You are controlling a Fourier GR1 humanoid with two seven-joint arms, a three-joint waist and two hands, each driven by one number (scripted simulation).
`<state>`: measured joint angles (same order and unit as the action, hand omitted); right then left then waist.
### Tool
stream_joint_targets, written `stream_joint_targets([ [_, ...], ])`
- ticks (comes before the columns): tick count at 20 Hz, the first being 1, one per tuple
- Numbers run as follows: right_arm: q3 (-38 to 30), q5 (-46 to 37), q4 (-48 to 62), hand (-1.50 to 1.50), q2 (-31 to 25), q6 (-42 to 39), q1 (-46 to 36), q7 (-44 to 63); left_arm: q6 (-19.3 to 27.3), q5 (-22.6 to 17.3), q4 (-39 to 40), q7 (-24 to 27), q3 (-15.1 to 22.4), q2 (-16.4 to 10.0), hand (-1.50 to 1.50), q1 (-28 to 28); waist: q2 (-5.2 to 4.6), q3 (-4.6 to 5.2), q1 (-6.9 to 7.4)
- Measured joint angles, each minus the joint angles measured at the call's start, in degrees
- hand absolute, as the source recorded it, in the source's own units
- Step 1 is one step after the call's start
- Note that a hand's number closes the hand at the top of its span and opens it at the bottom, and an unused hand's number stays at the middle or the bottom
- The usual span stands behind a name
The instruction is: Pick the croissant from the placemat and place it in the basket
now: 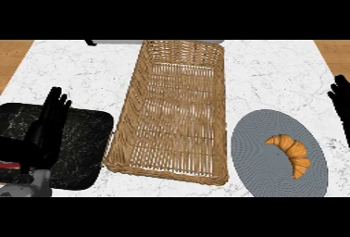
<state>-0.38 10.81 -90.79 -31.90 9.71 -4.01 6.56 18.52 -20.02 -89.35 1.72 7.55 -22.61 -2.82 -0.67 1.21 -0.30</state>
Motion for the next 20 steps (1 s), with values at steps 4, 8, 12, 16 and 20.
stream_joint_targets([
  [4,5.8,4.2,-1.7,1.50,1.2,-11.1,-1.7,-3.8,-1.6,2.9,-0.4,0.5,1.1,-2.8,0.00,-2.1,0.25,-0.95,1.12],
  [8,11.9,12.5,-4.2,1.50,7.7,-19.4,-2.0,-6.6,-3.6,6.2,-1.1,1.5,2.6,-6.0,0.00,-4.4,0.15,-2.03,1.52],
  [12,21.2,16.5,-9.0,-1.50,10.5,-30.0,3.5,-9.4,-5.4,8.5,-0.4,1.7,3.4,-8.6,0.00,-5.6,0.55,-1.66,0.36],
  [16,22.6,10.6,-18.2,-1.50,7.5,-31.0,7.8,-12.1,-6.3,9.9,0.1,0.9,3.4,-9.4,0.00,-6.5,0.87,-1.37,-0.59],
  [20,16.9,2.3,-23.6,-1.50,1.5,-28.7,4.2,-10.6,-6.9,10.3,0.4,0.9,3.2,-9.9,0.00,-6.8,1.11,-1.16,-0.97],
])
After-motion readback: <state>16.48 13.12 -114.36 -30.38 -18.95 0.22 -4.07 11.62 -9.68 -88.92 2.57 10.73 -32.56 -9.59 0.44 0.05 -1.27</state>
